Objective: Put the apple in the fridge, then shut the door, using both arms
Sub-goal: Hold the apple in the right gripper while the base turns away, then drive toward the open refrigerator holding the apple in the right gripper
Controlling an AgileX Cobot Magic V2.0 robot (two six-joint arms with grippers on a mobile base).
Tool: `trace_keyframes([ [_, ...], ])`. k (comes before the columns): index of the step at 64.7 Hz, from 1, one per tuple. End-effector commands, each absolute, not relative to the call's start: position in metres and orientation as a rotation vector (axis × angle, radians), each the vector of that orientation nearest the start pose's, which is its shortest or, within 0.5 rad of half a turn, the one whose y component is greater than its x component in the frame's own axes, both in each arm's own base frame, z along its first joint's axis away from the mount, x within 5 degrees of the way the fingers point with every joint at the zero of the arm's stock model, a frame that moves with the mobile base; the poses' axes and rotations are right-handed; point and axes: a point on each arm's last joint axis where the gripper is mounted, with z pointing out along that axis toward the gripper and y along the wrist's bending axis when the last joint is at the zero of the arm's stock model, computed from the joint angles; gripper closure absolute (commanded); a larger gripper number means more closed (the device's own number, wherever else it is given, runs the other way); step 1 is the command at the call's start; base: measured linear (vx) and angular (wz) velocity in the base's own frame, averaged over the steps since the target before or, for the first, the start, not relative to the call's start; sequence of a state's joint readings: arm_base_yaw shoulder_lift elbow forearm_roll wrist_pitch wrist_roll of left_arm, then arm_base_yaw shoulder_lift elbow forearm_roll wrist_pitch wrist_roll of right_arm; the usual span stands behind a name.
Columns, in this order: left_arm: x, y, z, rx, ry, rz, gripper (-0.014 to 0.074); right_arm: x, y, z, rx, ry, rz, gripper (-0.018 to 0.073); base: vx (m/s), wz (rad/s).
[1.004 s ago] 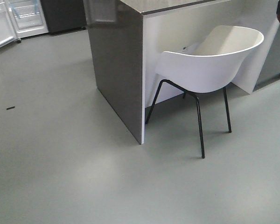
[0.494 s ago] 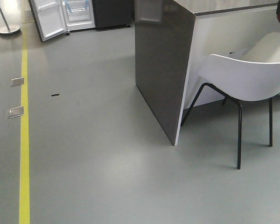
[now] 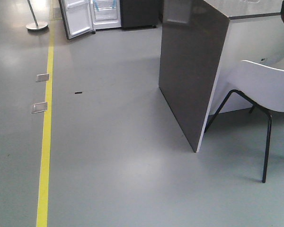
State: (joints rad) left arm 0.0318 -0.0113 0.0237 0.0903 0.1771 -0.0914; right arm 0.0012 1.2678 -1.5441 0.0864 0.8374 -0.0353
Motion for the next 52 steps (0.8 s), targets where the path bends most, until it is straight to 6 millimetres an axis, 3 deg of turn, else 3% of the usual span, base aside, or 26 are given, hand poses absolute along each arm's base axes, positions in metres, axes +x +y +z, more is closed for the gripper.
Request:
trace_keyframes([
  [1,0.0546,0.0024,0.2031,-0.039,1.565,0.020,0.0602,0.2515,0.0055,0.4949,-0.017,1.905,0.074,0.0374,0.04,0.17],
  [52,0.0546,0.0024,0.2031,-0.039,1.565,0.020,0.0602,0.2515,0.0055,0.4949,-0.017,1.905,0.074,0.0374,0.06,0.22],
])
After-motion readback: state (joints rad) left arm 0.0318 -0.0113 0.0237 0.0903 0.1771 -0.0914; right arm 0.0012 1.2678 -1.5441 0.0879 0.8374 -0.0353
